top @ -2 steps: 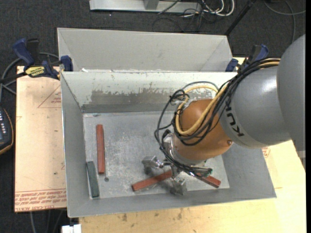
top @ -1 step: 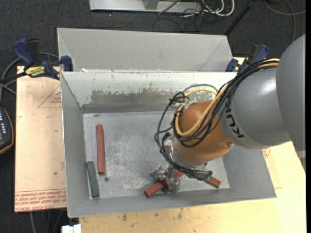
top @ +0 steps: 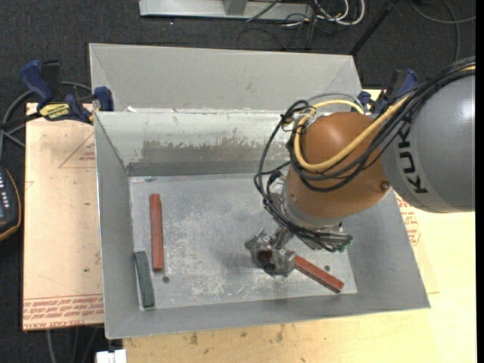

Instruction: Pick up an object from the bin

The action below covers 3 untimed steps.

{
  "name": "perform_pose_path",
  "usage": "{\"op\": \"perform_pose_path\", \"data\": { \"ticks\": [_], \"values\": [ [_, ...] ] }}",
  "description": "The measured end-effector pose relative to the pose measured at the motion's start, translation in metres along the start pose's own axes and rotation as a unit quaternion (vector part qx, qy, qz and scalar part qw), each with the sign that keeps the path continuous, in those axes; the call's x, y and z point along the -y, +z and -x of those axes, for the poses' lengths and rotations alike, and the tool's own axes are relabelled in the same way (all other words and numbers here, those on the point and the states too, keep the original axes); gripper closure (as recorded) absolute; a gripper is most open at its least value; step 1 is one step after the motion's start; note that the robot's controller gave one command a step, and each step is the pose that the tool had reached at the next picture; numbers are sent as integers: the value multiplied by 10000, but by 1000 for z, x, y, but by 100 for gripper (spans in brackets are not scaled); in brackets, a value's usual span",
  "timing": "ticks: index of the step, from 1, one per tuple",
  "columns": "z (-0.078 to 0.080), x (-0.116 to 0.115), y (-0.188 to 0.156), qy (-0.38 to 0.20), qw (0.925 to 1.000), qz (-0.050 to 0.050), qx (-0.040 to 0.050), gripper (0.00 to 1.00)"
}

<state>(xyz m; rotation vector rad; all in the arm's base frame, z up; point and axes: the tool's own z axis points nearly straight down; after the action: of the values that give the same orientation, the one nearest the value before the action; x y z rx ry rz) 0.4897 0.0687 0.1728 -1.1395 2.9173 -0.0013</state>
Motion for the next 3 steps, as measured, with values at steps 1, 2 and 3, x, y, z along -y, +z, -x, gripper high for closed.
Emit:
{"op": "perform_pose_path", "data": {
  "ticks": [1,2,3],
  "values": [
    [-2,-1,4,-1,10000,24,-31,0],
    [-11,42,95,1561,9877,25,-59,0],
    [-10,42,94,1562,9877,21,-43,100]
  ]
}}
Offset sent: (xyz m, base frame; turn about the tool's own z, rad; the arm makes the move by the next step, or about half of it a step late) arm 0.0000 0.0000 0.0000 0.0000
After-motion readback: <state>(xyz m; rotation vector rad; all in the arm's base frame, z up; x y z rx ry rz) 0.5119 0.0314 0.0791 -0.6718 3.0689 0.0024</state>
